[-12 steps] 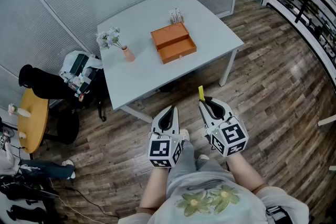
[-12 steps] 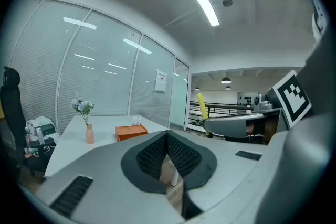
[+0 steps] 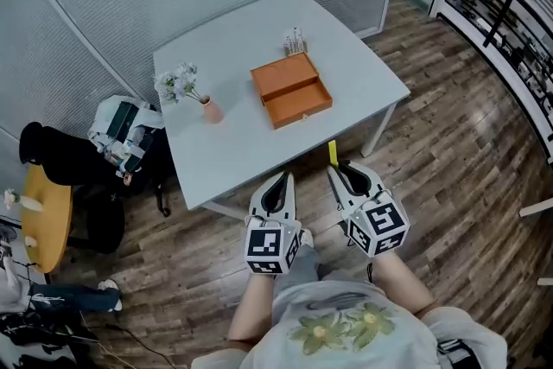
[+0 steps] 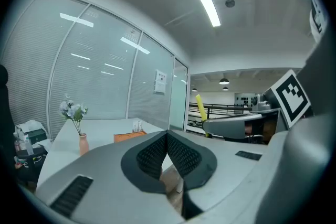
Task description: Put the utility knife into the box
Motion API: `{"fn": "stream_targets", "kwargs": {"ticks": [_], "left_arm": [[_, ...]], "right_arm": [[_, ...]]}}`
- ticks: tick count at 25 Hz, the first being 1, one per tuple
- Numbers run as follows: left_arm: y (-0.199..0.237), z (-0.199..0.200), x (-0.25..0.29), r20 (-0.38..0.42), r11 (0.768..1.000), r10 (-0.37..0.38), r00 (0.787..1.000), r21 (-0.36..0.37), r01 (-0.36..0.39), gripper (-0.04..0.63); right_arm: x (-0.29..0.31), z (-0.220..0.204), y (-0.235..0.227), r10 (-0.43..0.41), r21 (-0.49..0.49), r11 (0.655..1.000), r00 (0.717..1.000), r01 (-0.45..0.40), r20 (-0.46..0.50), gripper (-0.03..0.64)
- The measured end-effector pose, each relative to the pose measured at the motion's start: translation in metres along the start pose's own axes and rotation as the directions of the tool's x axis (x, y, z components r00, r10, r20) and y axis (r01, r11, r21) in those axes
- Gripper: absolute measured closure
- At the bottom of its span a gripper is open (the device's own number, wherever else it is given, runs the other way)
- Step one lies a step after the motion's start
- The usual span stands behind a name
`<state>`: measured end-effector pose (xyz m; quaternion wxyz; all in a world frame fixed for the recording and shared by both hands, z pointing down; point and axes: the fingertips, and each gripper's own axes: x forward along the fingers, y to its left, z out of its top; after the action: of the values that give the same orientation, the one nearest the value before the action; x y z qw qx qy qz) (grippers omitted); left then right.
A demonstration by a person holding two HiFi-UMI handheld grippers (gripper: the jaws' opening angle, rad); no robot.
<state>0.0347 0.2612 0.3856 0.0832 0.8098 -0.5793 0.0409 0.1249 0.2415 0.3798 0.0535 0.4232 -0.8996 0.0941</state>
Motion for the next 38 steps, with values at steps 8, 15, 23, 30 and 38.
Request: {"fn": "stream_targets", "kwargs": {"ticks": [8,15,23,30,38], "left_arm": [[0.049,0.018,0.056,-0.005,0.997,-0.069,0.998,0.021,0.069,0.594],[0.07,0.01,0.071,-0.024,0.996,-0.085,0.996,0.01,0.085,0.594],[0.095,0.01,0.102,-0.031,0.996,-0.085,0.996,0.002,0.085,0.592],[0.12,0.022,0.15,-0.029,0.996,-0.091,0.995,0.021,0.092,0.594],[0.154,0.042,0.208,-0.033,0.994,-0.092,0.995,0.055,0.094,0.594]], "right_arm": [[0.068,0.021,-0.023,-0.065,0.008,0.998,0.998,0.064,0.019,0.558],[0.093,0.019,-0.036,-0.095,0.015,0.995,0.996,0.095,0.001,0.558],[0.13,0.019,-0.06,-0.11,0.021,0.994,0.994,0.111,-0.024,0.558],[0.182,0.026,-0.089,-0.103,0.018,0.994,0.994,0.104,-0.038,0.557],[0.24,0.04,-0.124,-0.09,0.009,0.996,0.994,0.091,-0.055,0.558]]}}
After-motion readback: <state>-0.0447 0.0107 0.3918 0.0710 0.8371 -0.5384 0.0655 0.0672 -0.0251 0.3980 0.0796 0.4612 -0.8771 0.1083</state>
